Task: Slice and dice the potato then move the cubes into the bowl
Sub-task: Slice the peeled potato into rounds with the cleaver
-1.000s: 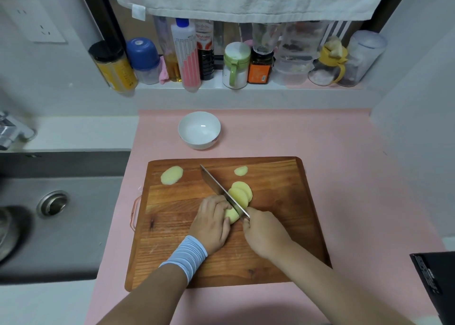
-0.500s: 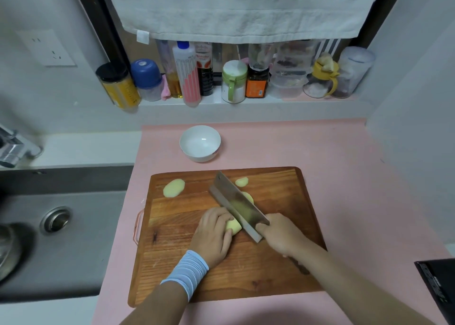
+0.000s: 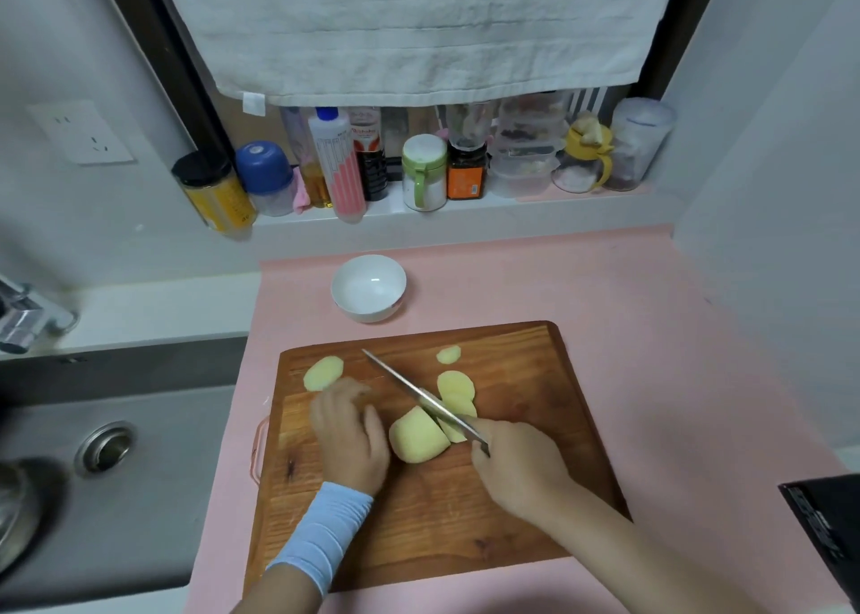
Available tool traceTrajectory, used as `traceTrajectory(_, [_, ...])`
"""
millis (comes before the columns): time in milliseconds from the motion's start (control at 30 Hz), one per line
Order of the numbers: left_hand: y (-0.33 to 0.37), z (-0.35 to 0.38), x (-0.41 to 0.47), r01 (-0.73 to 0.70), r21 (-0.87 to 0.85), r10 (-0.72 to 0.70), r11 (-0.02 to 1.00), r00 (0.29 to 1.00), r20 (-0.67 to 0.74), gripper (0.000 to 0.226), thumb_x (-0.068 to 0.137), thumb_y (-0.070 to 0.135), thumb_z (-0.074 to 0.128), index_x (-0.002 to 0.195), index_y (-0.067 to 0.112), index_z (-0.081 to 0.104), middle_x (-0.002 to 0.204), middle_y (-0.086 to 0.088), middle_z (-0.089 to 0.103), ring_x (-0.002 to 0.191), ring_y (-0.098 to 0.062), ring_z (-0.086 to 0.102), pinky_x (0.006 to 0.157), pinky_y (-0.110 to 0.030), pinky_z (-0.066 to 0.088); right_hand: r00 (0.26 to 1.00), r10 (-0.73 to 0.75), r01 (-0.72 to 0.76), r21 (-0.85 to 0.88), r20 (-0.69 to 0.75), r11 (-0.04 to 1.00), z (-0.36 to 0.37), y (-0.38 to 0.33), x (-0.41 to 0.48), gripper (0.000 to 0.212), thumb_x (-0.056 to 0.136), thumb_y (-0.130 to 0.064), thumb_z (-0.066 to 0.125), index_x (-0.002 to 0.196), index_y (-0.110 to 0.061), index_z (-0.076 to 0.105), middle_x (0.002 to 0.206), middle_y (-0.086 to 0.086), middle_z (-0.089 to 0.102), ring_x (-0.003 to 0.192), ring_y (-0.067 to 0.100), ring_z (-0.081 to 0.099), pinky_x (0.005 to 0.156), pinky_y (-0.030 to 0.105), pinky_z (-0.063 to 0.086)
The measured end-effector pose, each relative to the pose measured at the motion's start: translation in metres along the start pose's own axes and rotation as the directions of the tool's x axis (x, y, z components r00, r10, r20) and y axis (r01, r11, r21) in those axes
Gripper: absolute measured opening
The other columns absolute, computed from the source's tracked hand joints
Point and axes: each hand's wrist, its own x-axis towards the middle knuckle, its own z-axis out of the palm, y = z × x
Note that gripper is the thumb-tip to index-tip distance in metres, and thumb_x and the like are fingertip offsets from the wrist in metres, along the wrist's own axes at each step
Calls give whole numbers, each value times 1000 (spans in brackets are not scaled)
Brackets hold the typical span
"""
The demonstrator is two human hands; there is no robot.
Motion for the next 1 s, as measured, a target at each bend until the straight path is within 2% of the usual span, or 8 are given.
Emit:
traceTrajectory(100, [12,-17,53,46,-8,-47,999,998,-47,18,81,14,44,93,12,57,95,-3,59,92,-28,50,85,-34,33,995,-75,71,-57,-67,996,-6,-2,-5,43,102,-26,46,141,-43,53,93,-6,73,86,15,66,76,29,52])
traceTrajectory(200, [33,-23,105,-20,6,15,1000,888,459,23,86,35,51,99,25,66,101,10,63,100,-18,53,94,-39,38,991,-119,108,-174,-55,979,-11,-2,-6,45,103,-26,44,146,-40,49,99,-3,71,91,21,66,78,33,51])
traceTrajectory(267, [49,-14,127,-10,132,-107,991,526,844,31,85,50,64,113,38,67,117,16,61,111,-10,52,104,-35,39,988,-144,128,-247,-50,960,-13,-1,-5,44,102,-24,44,143,-37,51,95,-1,69,85,25,66,72,36,53])
traceTrajectory(333, [60,-1,132,26,253,-255,967,130,958,46,80,55,72,124,43,62,125,18,58,112,-7,55,99,-26,42,987,-151,129,-305,-50,944,-14,-1,-3,42,99,-19,48,138,-34,53,91,-1,67,81,26,66,66,36,51])
traceTrajectory(400, [62,12,131,128,290,-285,948,-52,957,44,84,39,77,126,35,64,114,19,60,104,-6,57,90,-18,42,988,-150,127,-335,-42,934,-15,0,-3,43,95,-17,50,135,-33,54,91,-1,67,81,27,66,62,36,46])
traceTrajectory(633, [56,36,131,-156,240,-236,958,42,971,23,89,45,65,106,34,75,108,20,70,102,-8,60,101,-30,44,992,-127,110,-337,-28,935,-17,5,-6,45,97,-17,48,140,-31,51,100,4,68,89,32,67,65,37,42])
traceTrajectory(800, [54,44,128,-98,255,-261,962,-56,964,43,73,69,69,106,42,73,111,21,67,109,-8,59,106,-37,42,990,-138,127,-328,-9,936,-16,3,-5,44,97,-15,48,138,-31,53,100,5,69,89,34,67,64,37,41])
traceTrajectory(1000, [46,57,125,-37,250,-249,967,34,968,50,74,54,77,118,31,65,115,15,62,110,-12,59,106,-35,43,990,-144,131,-347,-10,929,-22,4,-1,45,98,-14,48,139,-32,52,104,5,70,92,33,68,65,36,38])
